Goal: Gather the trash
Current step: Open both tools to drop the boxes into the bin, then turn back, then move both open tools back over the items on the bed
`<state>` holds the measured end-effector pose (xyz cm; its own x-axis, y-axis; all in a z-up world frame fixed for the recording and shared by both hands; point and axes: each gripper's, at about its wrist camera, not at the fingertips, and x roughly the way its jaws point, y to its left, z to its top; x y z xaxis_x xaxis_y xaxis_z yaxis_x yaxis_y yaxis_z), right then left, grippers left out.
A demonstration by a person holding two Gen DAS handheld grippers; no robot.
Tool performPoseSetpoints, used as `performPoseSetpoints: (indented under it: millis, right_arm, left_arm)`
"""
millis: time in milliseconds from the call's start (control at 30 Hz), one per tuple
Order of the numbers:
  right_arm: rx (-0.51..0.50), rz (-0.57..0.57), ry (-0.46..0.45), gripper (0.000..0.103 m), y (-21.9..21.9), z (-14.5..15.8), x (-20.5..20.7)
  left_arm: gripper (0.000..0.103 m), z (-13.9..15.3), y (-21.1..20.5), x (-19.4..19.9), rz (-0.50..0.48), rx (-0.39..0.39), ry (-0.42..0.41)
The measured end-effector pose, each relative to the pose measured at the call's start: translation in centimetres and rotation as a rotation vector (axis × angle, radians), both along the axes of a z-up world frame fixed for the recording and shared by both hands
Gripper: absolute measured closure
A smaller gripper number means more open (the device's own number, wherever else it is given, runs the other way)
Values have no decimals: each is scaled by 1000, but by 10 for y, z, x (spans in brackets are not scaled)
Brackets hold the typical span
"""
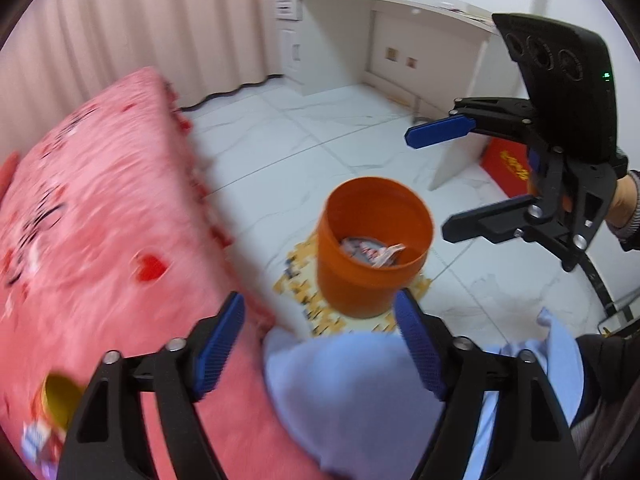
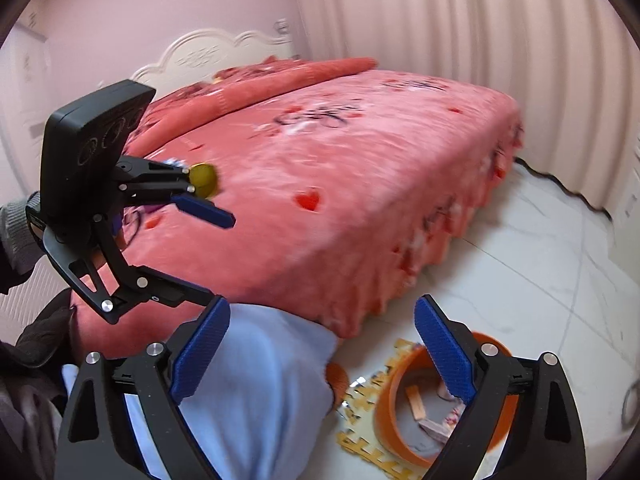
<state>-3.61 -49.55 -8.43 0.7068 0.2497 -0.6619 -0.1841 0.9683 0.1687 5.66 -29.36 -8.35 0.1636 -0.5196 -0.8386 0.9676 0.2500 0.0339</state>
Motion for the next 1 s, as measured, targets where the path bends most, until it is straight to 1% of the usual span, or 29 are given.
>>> performPoseSetpoints:
  millis: [100,200,300,433,567,800,1000]
  right_arm:
    - [-31,81,-8,9,40,10,11]
    - [-54,135,-9,7,71,16,23]
    - [-63,198,-11,7,104,22,37]
    - [-75,272,-15,7,141,29,52]
    - [-89,347,-20,7,181,32,68]
    - [-82,412,-9,7,228,30,96]
    - [-79,441,13,7,249,25,122]
  left_arm:
    - [20,5,30,-2,71,-3,-9]
    - [20,11,59,-3,132,-12,-16]
    - [18,16,86,-3,192,-12,-38]
    - [18,19,119,4,269,-24,-32]
    - [18,19,154,11,349,-19,-38]
    - [18,16,208,27,459,-30,-30]
    - [18,11,238,51,530,-33,-23]
